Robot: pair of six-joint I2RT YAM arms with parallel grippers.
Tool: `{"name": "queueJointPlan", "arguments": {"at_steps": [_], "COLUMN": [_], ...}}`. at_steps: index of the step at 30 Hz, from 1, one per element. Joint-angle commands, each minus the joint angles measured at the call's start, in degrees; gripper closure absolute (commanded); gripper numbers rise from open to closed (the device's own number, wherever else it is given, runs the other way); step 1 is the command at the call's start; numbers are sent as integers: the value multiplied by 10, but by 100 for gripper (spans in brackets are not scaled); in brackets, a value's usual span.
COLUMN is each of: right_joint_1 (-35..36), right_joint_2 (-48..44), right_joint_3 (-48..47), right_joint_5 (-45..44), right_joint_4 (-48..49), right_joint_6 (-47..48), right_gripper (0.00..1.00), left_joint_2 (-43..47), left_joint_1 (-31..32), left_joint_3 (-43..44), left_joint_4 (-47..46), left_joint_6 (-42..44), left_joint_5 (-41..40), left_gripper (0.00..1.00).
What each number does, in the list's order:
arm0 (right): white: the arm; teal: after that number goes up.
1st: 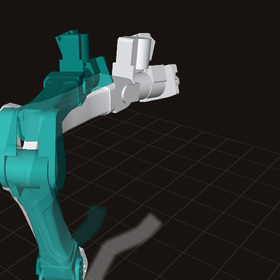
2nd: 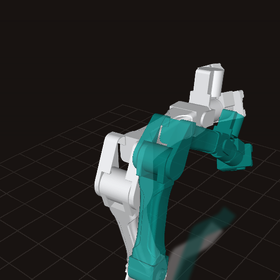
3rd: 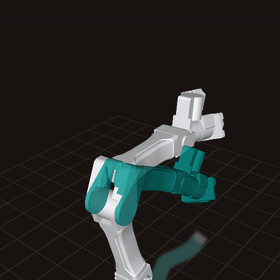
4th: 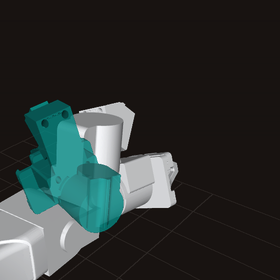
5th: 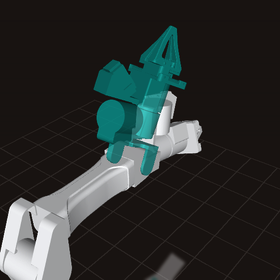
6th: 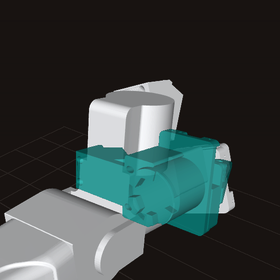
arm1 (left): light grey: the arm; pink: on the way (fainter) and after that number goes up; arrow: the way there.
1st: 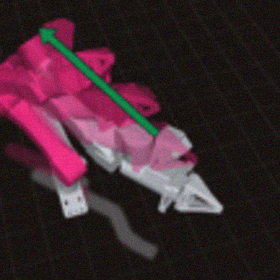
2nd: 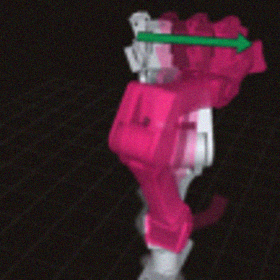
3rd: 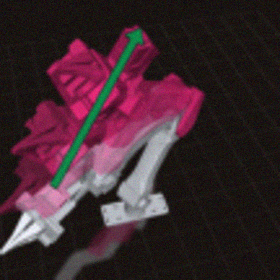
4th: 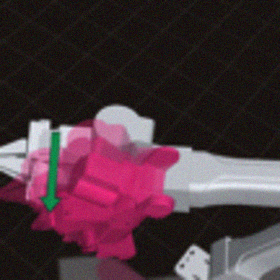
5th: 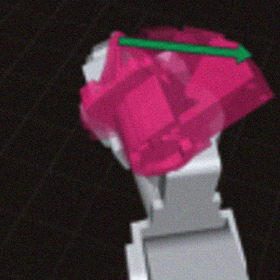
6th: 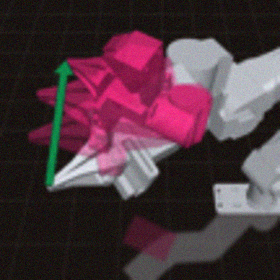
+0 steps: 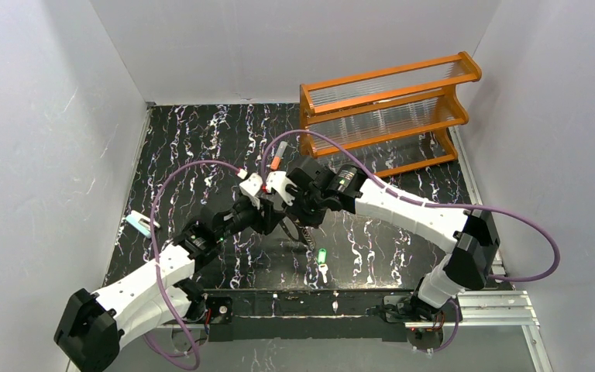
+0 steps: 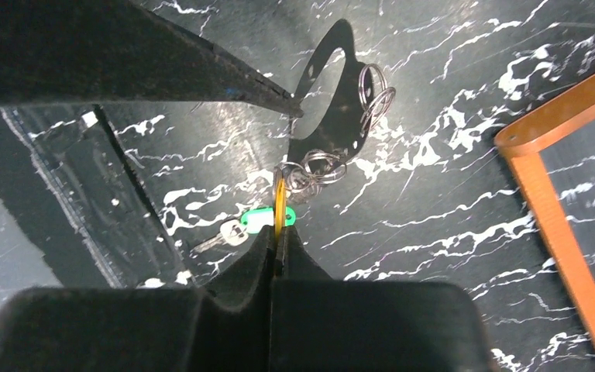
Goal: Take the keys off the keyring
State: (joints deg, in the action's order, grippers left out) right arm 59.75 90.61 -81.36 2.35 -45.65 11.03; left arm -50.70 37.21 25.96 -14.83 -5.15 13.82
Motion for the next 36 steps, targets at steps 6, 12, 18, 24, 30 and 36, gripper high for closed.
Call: {"name": "queueJointPlan", "arguments": {"at_steps": [6,12,18,24,30,36], "right_joint_1": [-27,-31,-34,-34,-34,-33], "right_joint_2": [23,8,-5,-5,-10,-14], "right_joint_3": [-52,-42,-34,-43,-43,-46], "right_joint_5": [-21,-48,-43,-28,-5,2], "right_joint_4": [32,51,70,62,61,59], "right_joint_6": [-139,-175,-198,-210,-221,-231], "right_gripper": [99,99,99,99,99,99], "left_joint_2": [23,84,114,61,17,-26], "left_joint_1": [104,114,115,116,117,122], "left_joint_3": [-57,-98,-136,-156,-165,-161], "left_joint_4": [-95,-126,-177,-250,-315,-367], "left_joint_6": [-41,-71,-65,-66,-35,-10], "left_joint_5": [-46,-118,-112,-129,-166,-160], "left_gripper": [53,50,47,48,50,52]}}
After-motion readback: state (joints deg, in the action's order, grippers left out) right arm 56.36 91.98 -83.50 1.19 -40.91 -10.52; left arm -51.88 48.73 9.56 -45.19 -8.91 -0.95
